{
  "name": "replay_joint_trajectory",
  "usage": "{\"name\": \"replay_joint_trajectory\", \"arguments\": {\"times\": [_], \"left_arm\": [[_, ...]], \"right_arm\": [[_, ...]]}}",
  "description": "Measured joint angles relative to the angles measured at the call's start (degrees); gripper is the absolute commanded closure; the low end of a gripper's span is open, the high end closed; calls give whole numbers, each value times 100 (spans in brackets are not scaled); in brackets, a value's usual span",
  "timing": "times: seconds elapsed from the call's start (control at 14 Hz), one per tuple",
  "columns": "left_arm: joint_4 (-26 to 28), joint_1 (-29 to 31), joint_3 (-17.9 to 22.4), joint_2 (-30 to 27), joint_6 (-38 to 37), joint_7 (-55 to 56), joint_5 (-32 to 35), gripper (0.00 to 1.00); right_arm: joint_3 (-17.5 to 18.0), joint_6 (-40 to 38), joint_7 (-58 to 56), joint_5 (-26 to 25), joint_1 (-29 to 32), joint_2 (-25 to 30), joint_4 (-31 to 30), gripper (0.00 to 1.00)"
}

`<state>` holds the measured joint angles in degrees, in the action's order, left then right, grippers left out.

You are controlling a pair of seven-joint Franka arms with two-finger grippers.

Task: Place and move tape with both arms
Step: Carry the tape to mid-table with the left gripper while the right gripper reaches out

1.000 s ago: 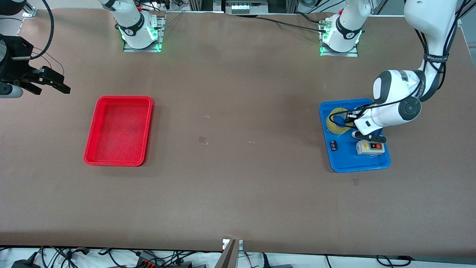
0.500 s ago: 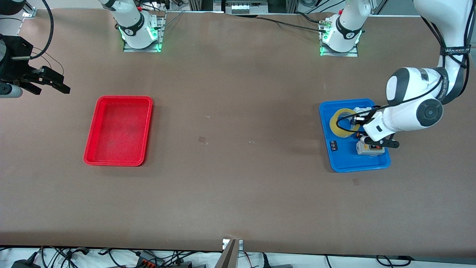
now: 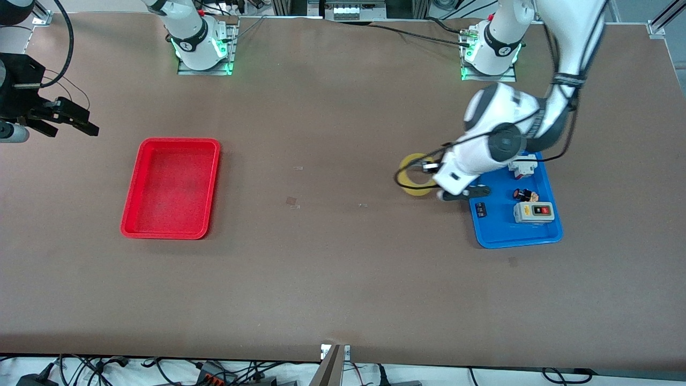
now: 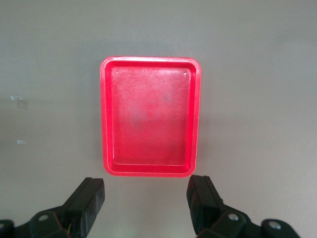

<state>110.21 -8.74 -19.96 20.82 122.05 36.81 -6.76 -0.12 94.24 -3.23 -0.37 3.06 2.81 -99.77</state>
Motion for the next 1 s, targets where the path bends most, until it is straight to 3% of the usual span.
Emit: {"name": "replay_joint_trajectory", "arguments": {"times": [0.43, 0.57, 0.64, 0.79, 1.0], "left_arm": [[-791, -1470, -24, 1033, 900, 2528, -3, 98], [-1102, -1725, -23, 1401, 956, 2973, -3, 90], [-1215, -1813, -23, 1587, 1074, 3124, -3, 70], [-1338, -1871, -19, 1900, 1307, 3263, -3, 0], [-1499, -1799, 7, 1998, 1238, 3274, -3, 0]], "right_arm": [[1, -11, -1, 0, 0, -2, 2, 0], [1, -141, 0, 0, 1, -5, 1, 0], [0, -221, 0, 0, 1, -7, 1, 0], [0, -241, 0, 0, 3, -8, 1, 0], [0, -105, 0, 0, 3, -8, 2, 0]]}}
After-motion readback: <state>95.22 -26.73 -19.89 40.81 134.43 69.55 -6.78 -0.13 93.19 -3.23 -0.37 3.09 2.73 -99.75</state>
